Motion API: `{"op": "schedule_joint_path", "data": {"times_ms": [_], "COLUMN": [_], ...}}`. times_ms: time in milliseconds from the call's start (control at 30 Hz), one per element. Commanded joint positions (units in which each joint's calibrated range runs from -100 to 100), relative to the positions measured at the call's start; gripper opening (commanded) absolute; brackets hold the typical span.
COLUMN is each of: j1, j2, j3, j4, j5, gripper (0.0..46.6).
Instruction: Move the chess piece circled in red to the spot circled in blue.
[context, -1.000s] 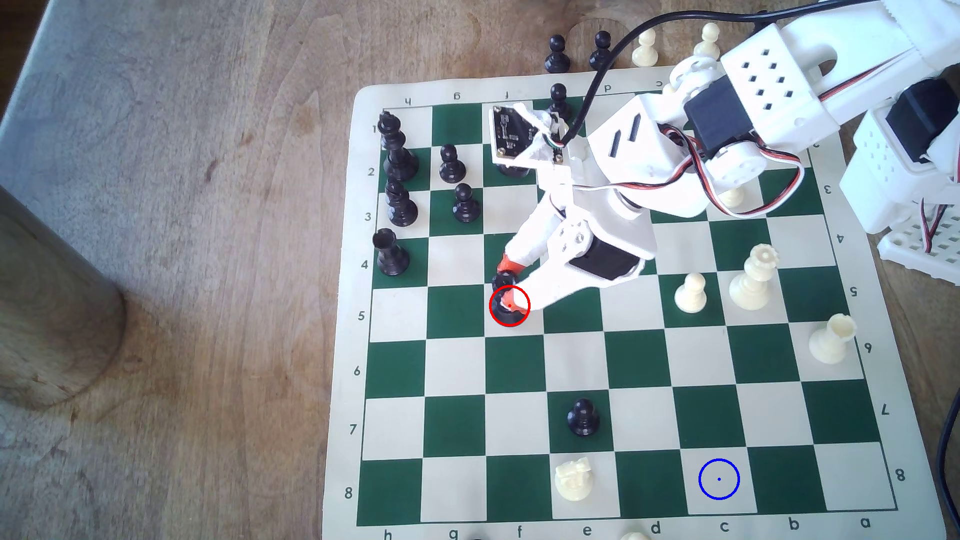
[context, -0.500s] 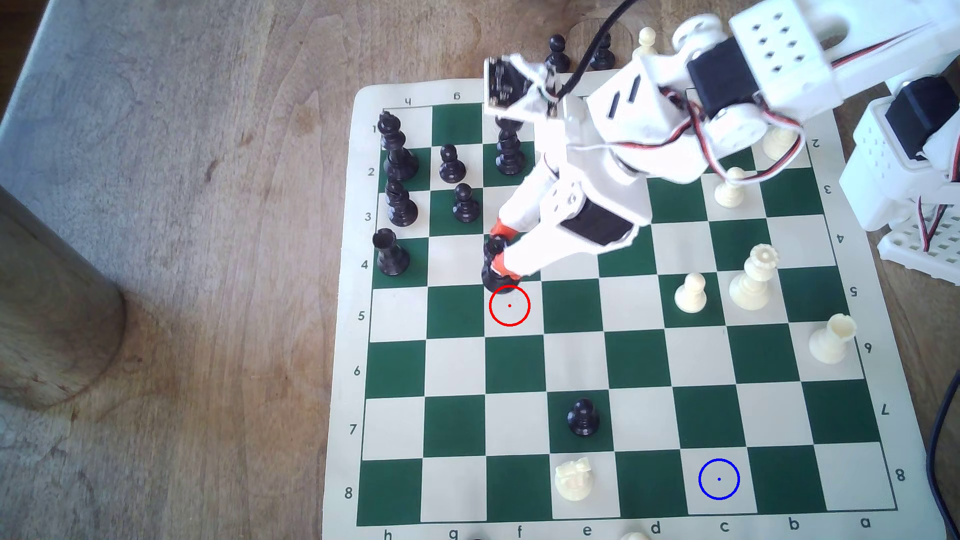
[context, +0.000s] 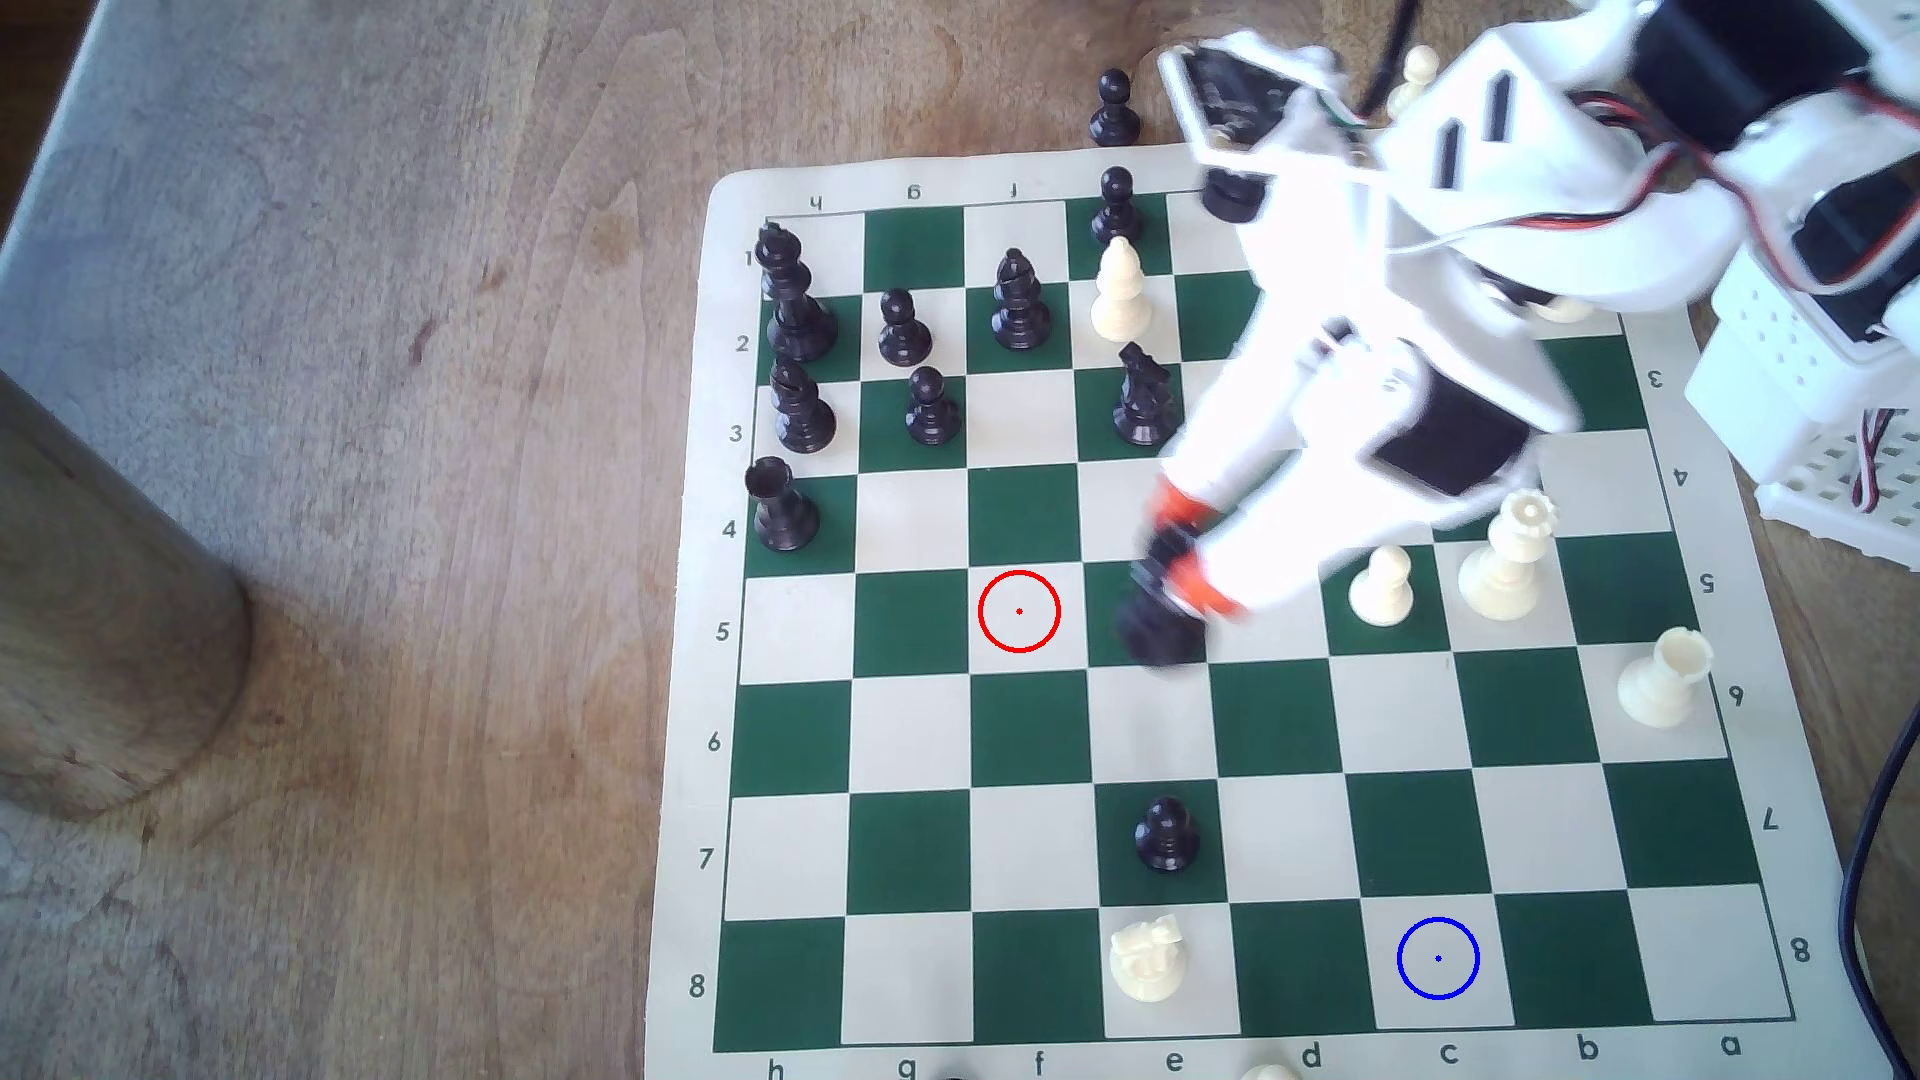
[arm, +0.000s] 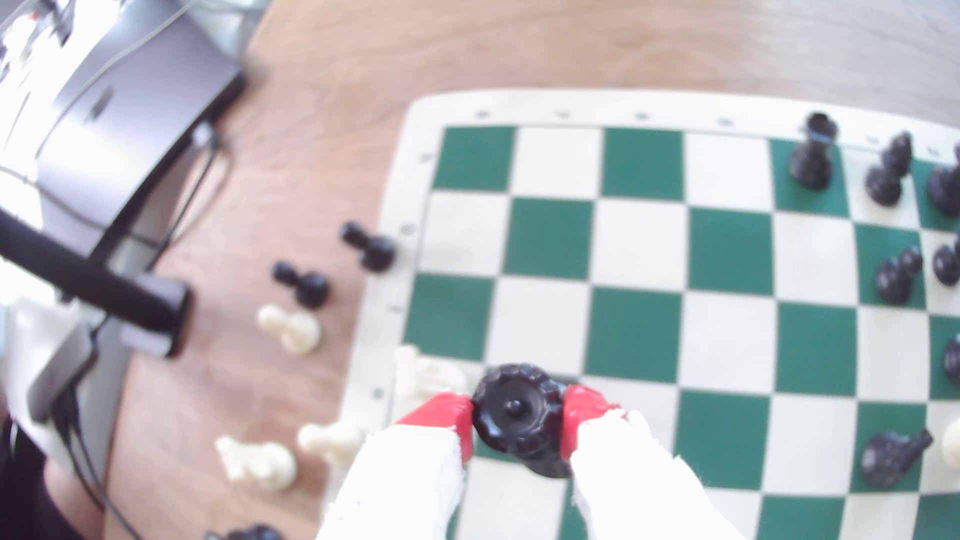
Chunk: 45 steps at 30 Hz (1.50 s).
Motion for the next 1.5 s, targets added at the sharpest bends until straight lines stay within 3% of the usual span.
{"op": "schedule_joint_path", "data": {"times_ms": [0,700,1467], "j1": [-3.88,-16.87,-17.88], "j2": [-4.73,-0.82,8.17], "j3": [-1.18,14.50,16.95], "j4": [0.04,-10.61,-18.80], "j5": [-0.68,-2.00,-1.81], "gripper": [0.7,0.9,0.8]}}
